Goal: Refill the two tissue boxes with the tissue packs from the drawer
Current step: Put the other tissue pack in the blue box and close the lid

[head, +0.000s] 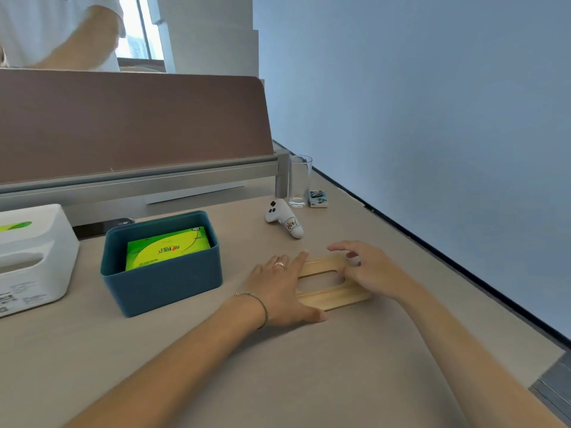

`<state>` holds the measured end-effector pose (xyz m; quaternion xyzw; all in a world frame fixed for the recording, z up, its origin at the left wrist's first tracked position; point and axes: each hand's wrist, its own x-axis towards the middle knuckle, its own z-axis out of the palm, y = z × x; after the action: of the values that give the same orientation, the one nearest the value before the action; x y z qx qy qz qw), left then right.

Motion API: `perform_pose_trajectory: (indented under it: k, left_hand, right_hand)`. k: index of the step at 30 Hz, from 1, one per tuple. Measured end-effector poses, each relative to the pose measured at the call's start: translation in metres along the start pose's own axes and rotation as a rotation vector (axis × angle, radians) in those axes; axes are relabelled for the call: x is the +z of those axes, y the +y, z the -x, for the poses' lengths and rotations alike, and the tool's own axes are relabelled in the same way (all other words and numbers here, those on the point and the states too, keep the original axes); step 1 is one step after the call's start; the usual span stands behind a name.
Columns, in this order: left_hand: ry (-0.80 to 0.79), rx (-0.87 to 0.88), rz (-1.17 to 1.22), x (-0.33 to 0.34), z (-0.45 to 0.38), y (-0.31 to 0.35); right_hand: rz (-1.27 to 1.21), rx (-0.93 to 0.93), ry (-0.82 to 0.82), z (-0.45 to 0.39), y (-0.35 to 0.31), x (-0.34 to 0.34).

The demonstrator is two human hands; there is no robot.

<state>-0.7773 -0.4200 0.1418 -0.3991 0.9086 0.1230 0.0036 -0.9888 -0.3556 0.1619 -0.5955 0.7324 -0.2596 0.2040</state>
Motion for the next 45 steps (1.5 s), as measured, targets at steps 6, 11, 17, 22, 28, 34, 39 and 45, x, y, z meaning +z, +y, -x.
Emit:
perform_pose_trajectory:
  k: [6,11,17,22,28,34,39,45]
  left_hand:
    - [0.085,0.019,0.074,-0.006,-0.005,0.001]
    - [0.226,0.090,-0.039,-0.017,-0.001,0.009]
    - [0.356,0.203,-0.213,-0.051,0.005,0.006]
    - [0.364,0.178,-0.201,-0.094,0.021,-0.018]
    - [0.340,0.101,-0.036,-0.135,0.062,-0.077]
    - [0.313,0.001,0.112,-0.150,0.100,-0.143]
    - [0.224,-0.057,0.081,-0.150,0.122,-0.178]
    - [0.220,-0.121,0.138,-0.146,0.127,-0.204]
  right_hand:
    - [0.032,-0.023,0.014,-0.002,0.005,0.004]
    - [0.077,-0.089,0.036,0.001,0.000,-0.003]
    - [0.276,-0.188,-0.204,0.004,-0.024,-0.010]
    - [0.246,-0.255,-0.150,-0.011,-0.058,-0.017]
    - [0.140,-0.372,-0.205,-0.031,-0.118,-0.013]
    - [0.052,-0.470,-0.265,-0.058,-0.174,0.014]
    - [-0.043,-0.495,-0.372,-0.075,-0.195,0.039]
    - [-0.043,-0.481,-0.450,-0.091,-0.209,0.053]
